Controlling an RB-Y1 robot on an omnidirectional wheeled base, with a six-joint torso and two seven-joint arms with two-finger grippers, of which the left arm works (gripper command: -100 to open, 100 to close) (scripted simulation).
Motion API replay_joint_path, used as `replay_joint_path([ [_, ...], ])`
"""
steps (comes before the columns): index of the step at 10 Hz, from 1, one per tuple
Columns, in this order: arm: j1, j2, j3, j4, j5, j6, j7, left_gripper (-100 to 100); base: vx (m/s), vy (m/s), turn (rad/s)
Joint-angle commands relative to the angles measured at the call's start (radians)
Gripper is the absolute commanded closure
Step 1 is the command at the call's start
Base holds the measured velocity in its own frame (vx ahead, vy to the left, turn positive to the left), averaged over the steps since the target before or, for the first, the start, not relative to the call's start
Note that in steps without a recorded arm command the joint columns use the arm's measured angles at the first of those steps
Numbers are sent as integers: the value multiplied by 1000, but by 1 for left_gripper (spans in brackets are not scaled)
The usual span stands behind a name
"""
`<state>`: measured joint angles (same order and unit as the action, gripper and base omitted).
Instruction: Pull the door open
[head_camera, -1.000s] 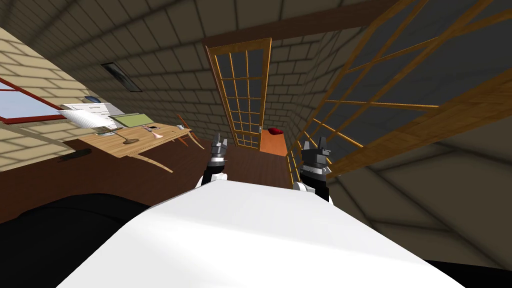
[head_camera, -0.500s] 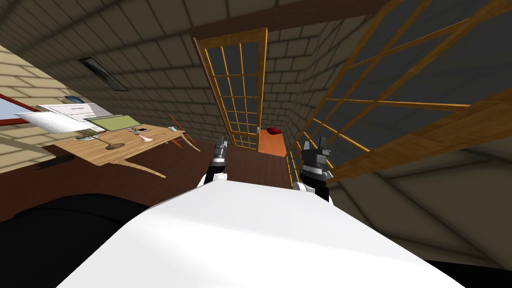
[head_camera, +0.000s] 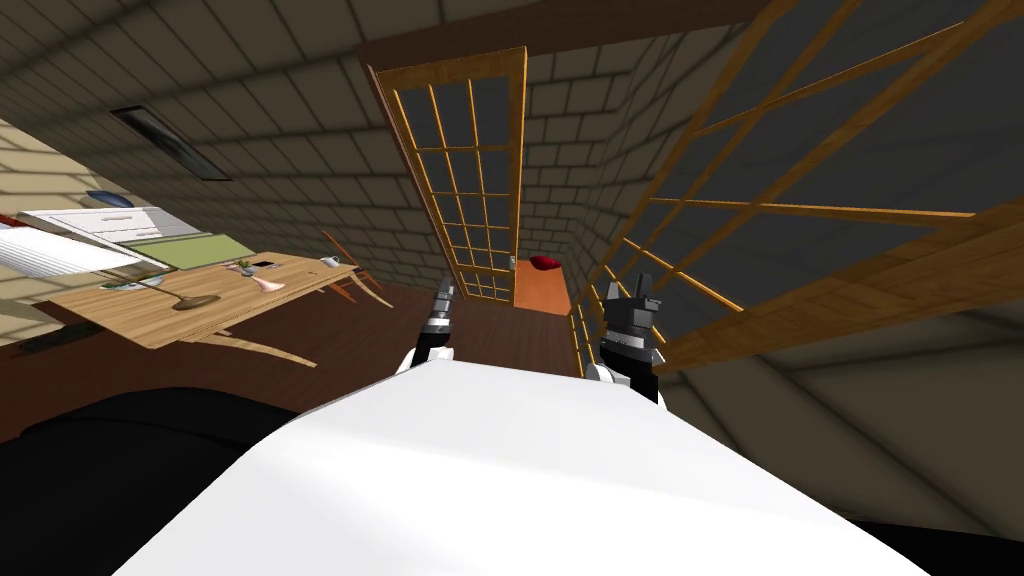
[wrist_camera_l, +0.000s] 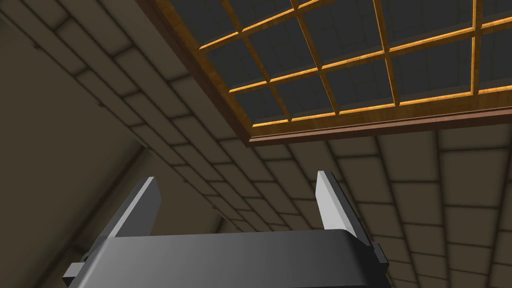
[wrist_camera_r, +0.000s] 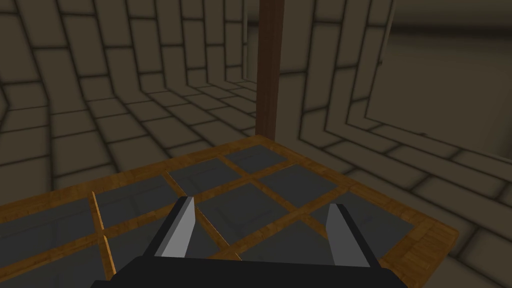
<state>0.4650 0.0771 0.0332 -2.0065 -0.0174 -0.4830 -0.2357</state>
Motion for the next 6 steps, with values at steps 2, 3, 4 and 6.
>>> replay_joint_path([
  [2, -15, 6, 15, 50, -12, -17, -44, -100, 107, -20, -47],
  [3, -20, 8, 20, 67, -16, -23, -61, -100, 103, -14, -47],
  [4, -25, 9, 25, 86, -21, -28, -79, -100, 98, -15, -47],
  [6, -35, 12, 36, 124, -31, -40, -115, -100, 94, -15, -46],
])
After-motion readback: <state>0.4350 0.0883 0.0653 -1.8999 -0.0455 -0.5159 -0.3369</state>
